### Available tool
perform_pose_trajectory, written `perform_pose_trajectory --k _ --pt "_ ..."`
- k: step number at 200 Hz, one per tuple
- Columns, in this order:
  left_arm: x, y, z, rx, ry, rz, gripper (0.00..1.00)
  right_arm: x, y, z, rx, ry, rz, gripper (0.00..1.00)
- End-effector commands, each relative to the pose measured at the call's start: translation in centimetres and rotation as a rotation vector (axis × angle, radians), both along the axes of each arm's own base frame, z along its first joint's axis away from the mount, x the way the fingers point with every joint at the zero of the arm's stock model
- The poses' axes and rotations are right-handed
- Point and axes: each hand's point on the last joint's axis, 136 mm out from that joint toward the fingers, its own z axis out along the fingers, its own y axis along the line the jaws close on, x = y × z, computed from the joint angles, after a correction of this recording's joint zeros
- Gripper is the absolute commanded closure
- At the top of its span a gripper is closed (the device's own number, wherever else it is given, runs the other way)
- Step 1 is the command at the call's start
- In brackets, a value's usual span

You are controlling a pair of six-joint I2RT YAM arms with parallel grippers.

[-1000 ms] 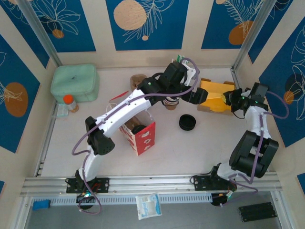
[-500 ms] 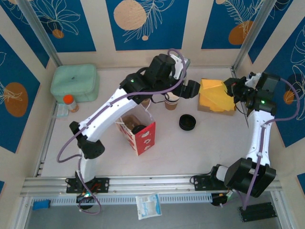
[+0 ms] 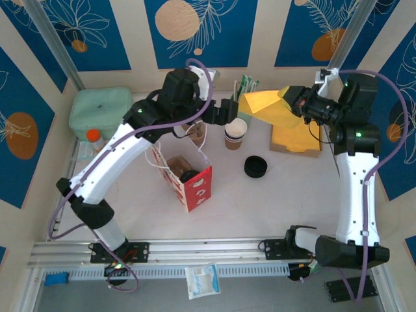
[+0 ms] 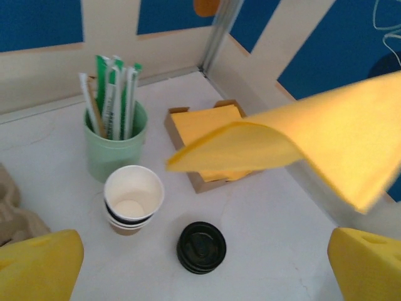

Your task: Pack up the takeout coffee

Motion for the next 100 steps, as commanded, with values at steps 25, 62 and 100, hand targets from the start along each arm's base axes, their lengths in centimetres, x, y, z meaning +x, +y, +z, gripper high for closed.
perform_pose_trajectory --k 25,62,100 --pt "0.4 6.6 3.2 -0.057 -0.078 0.140 0.01 -3.2 4.7 4.7 -0.046 -0.118 0.170 1.00" --pt "0.5 10.7 3.4 -0.069 -0.087 0.226 0.01 -5.5 8.6 7.7 -0.063 -0.210 0.312 1.00" --pt "0.9 14.6 3.5 -0.082 -0.085 0.321 0.01 -7.2 11.9 9.0 -0.074 -0.249 0.432 1.00"
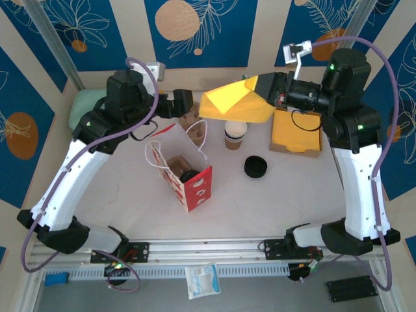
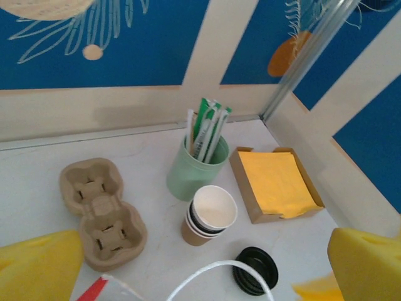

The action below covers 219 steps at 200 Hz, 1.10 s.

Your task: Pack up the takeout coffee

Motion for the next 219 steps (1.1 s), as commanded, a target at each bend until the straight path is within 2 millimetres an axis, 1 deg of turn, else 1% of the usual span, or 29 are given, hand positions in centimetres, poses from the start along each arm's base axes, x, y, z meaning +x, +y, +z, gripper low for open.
perform_pose_trajectory --k 1,22,44,77,97,121,144,176,219 --pt "0.4 2.4 0.6 -0.030 -0.012 0.071 0.01 -1.1 1.6 0.1 -0.031 -0.014 0.059 1.00" --pt "0.5 4.3 0.8 -0.037 -0.012 0.116 0.01 -1.7 3.4 0.1 -0.043 -0.019 0.116 1.00" --pt "0.4 5.1 0.8 -0.051 -0.003 0.119 0.01 -2.1 5.1 0.1 -0.050 -0.017 0.173 1.00" --pt "-0.5 4.3 -0.1 -0.048 0.032 0.049 0.01 -1.8 7.4 -0.1 -0.068 -0.004 0.240 1.00" --pt "-1.5 3.9 -1.0 -0.047 0.062 0.005 0.01 -1.4 9.0 -0.4 -0.068 0.011 0.282 1.00" --pt "-2.9 4.2 -2.0 -0.047 0.085 -0.015 0.01 -1.0 10.7 -0.6 -0.058 0.032 0.342 1.00" --pt "-4.4 4.7 -3.0 -0.058 0.105 -0.021 0.01 -0.7 12.5 -1.2 -0.061 0.056 0.389 1.00" --pt "-6.2 5.1 -3.9 -0.089 0.129 -0.028 0.01 -0.5 14.2 -1.7 -0.050 0.083 0.445 1.00" --pt "-7.8 5.0 -5.0 -0.142 0.163 -0.056 0.01 -0.5 15.9 -3.3 -0.066 0.121 0.494 1.00"
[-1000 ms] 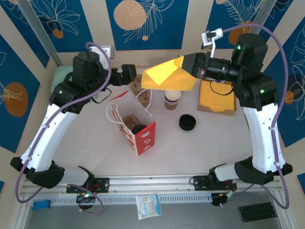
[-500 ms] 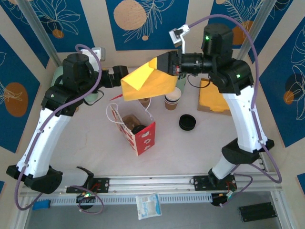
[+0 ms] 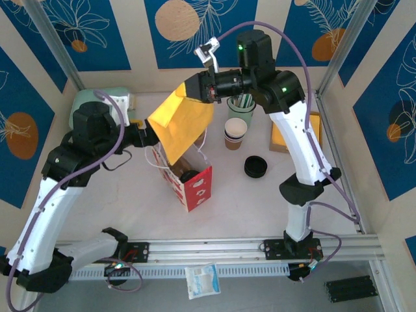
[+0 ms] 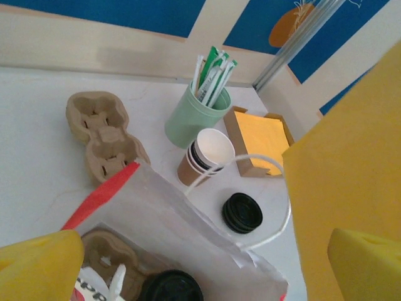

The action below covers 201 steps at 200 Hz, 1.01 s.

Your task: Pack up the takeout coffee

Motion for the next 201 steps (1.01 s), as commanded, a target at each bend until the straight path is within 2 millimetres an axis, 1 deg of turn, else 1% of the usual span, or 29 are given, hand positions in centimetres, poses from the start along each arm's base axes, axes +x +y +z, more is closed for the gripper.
perform_pose_trajectory --k 1,35,67,95,124,168,201 --pt "-0.8 -0.4 -0.4 -0.050 0.030 -0.027 0.01 -1.5 0.5 0.3 0.011 0.015 0.065 1.00" --pt "-1.5 -0.3 -0.9 -0.065 0.042 -0.034 0.00 -1.5 2.0 -0.9 0.001 0.045 0.108 1.00" --pt "-2.0 0.2 -0.9 -0.055 0.035 -0.021 0.00 -1.8 3.1 -1.0 0.014 0.057 0.150 1.00" --pt "-2.2 0.3 -1.1 -0.051 0.037 -0.019 0.01 -2.1 3.9 -1.5 0.012 0.069 0.173 1.00" --pt "-2.4 0.5 -1.2 -0.045 0.033 -0.018 0.00 -2.1 4.4 -1.7 0.012 0.077 0.182 1.00" --pt "-2.6 0.7 -1.0 -0.039 0.024 -0.016 0.01 -2.3 4.9 -1.0 0.043 0.079 0.207 1.00" --pt "-2.7 0.6 -1.5 -0.040 0.035 -0.022 0.01 -2.1 4.9 -1.8 0.018 0.087 0.200 1.00"
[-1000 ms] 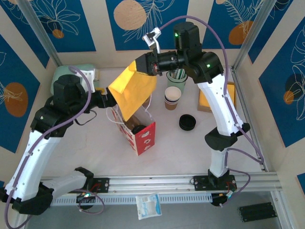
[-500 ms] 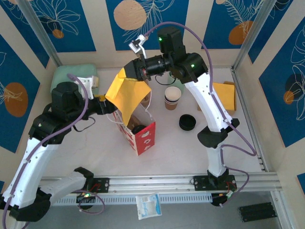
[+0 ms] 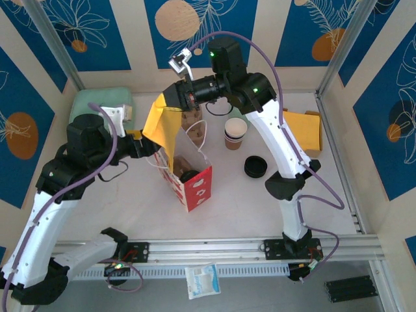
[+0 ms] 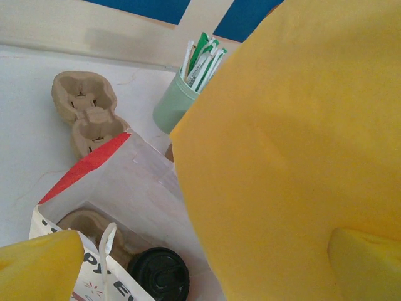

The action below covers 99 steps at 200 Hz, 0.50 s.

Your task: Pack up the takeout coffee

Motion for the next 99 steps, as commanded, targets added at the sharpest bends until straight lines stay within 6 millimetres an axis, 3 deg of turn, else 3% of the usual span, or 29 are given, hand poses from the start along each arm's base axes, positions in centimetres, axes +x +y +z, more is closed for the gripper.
perform_pose_trajectory --k 1,99 --pt "-0.4 0.2 -0.6 0.008 0.010 -0.005 0.01 -0.9 0.1 0.2 0.004 0.003 0.033 1.00" --pt "-0.1 -0.7 -1.6 -0.017 0.040 -0.035 0.01 -1.2 0.0 -2.7 -0.069 0.022 0.046 1.00"
